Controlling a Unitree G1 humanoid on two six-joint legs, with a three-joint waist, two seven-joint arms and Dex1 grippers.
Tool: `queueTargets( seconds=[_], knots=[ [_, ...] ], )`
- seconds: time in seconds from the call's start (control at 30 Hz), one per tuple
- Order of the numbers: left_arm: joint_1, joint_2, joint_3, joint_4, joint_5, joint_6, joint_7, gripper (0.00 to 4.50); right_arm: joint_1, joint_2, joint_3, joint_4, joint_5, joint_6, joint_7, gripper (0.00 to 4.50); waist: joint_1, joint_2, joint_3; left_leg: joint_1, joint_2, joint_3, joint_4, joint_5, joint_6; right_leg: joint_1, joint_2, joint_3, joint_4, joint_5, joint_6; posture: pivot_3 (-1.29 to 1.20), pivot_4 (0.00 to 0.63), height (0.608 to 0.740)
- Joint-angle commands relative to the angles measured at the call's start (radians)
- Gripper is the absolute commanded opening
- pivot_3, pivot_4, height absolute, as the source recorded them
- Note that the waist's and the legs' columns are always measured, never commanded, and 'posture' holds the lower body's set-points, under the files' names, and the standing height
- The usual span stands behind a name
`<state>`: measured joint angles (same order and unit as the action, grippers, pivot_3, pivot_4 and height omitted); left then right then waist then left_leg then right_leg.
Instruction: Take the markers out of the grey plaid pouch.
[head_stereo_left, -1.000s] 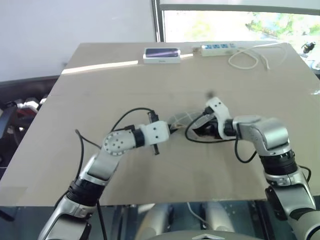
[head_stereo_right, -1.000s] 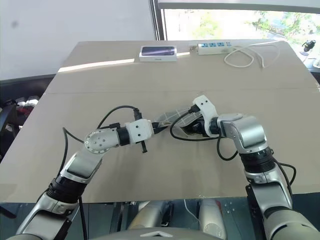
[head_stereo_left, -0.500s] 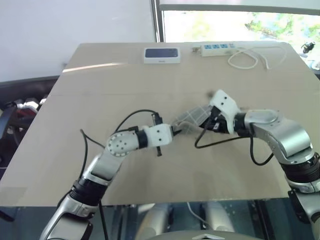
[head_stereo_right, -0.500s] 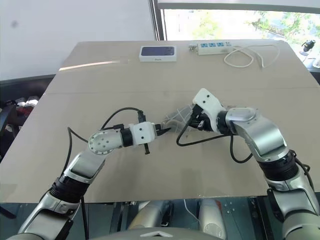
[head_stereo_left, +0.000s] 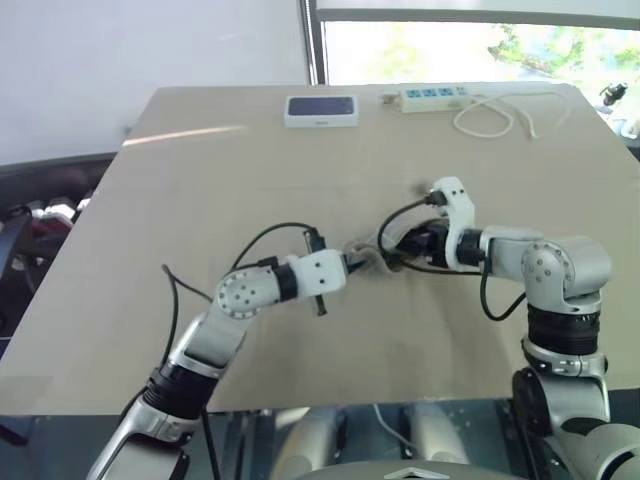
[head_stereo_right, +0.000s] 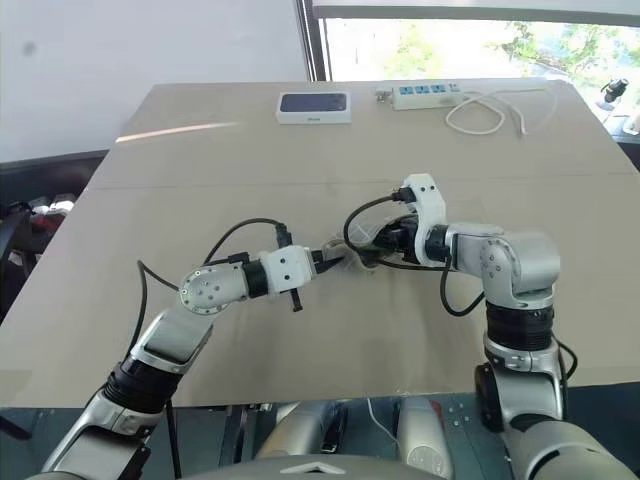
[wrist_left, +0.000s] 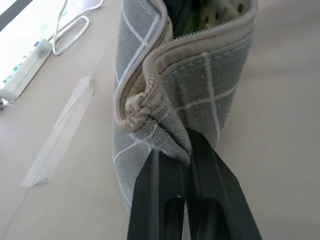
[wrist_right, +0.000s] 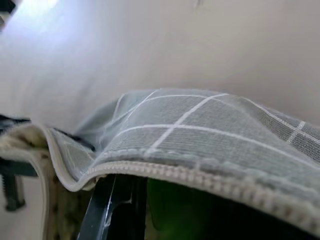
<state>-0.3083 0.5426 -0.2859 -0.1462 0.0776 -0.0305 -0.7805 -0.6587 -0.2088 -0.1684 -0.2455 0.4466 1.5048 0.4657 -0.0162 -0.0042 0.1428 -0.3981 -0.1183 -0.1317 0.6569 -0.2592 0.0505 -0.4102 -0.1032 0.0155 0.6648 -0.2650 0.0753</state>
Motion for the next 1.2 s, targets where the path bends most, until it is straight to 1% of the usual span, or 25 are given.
queueTargets(
  seconds=[0.03,0.17,0.27,0.37,0.5,0.6,0.7,0.83,0.97,1.2],
  knots=[
    [0.013,0.001,-0.010,-0.029,0.008,-0.002,-0.007,0.00,-0.033,0.014,-0.030,-0.013,0.037,0.027,-0.012,1.39,0.000,0.000,0.000,0.000,0.000,0.000,0.000,0.000,0.000,0.000,0.000,0.000,0.000,0.000,0.000,0.00,0.150,0.738],
    [0.015,0.002,-0.007,-0.028,0.008,-0.003,-0.007,0.00,-0.036,0.029,-0.051,-0.005,0.050,0.046,-0.026,1.39,-0.001,0.000,0.000,0.000,0.000,0.000,0.000,0.000,0.000,0.000,0.000,0.000,0.000,0.000,0.000,0.00,0.150,0.738],
    [0.019,0.010,0.000,-0.021,0.010,-0.003,-0.006,0.00,-0.073,0.125,-0.207,0.048,0.076,0.104,-0.068,1.39,-0.003,0.000,0.000,0.000,0.000,0.000,0.000,0.000,0.000,0.000,0.000,0.000,0.000,0.000,0.000,0.00,0.150,0.738],
    [0.023,0.023,0.001,-0.004,0.023,-0.021,-0.006,0.00,-0.106,0.187,-0.332,0.107,0.119,0.110,-0.130,1.39,-0.004,0.000,0.000,0.000,0.000,0.000,0.000,0.000,0.000,-0.001,0.000,0.001,0.001,0.000,0.000,0.00,0.150,0.738],
    [0.027,0.026,0.000,-0.001,0.025,-0.030,-0.006,0.00,-0.139,0.226,-0.441,0.170,0.187,0.110,-0.228,1.39,-0.005,0.001,0.000,0.000,0.000,0.001,0.000,0.000,0.000,-0.001,0.000,0.001,0.001,0.000,0.000,0.00,0.150,0.738],
    [0.030,0.027,0.001,0.000,0.024,-0.030,-0.007,0.00,-0.144,0.238,-0.477,0.193,0.257,0.110,-0.299,1.39,-0.008,0.001,0.000,0.000,0.000,0.001,-0.001,0.000,0.000,-0.001,0.000,0.001,0.001,0.000,0.000,0.00,0.150,0.738],
    [0.031,0.029,0.004,0.004,0.022,-0.030,-0.009,0.00,-0.135,0.232,-0.482,0.202,0.319,0.110,-0.358,1.39,-0.016,0.001,0.000,0.000,0.000,0.001,-0.001,0.000,0.000,-0.001,0.000,0.001,0.001,0.000,0.000,0.00,0.150,0.738],
    [0.032,0.036,0.013,0.013,0.021,-0.027,-0.009,0.00,-0.104,0.197,-0.430,0.188,0.372,0.110,-0.394,1.39,-0.024,0.001,0.000,0.000,0.000,0.001,-0.001,0.000,0.000,-0.001,0.000,0.001,0.001,0.000,0.000,0.00,0.150,0.738],
    [0.025,0.053,0.028,0.043,0.023,-0.041,-0.008,0.00,-0.067,0.114,-0.324,0.147,0.396,0.110,-0.355,1.39,-0.025,0.001,-0.001,0.000,0.000,0.001,-0.001,0.000,0.000,-0.001,0.000,0.001,0.001,0.000,0.000,0.00,0.150,0.738],
    [0.014,0.054,0.028,0.057,0.019,-0.044,-0.003,0.00,-0.031,0.073,-0.239,0.109,0.399,0.109,-0.307,1.39,-0.025,0.001,-0.001,0.000,0.000,0.001,-0.001,0.000,0.000,-0.001,0.000,0.001,0.001,0.000,0.000,0.00,0.150,0.738]
  ],
)
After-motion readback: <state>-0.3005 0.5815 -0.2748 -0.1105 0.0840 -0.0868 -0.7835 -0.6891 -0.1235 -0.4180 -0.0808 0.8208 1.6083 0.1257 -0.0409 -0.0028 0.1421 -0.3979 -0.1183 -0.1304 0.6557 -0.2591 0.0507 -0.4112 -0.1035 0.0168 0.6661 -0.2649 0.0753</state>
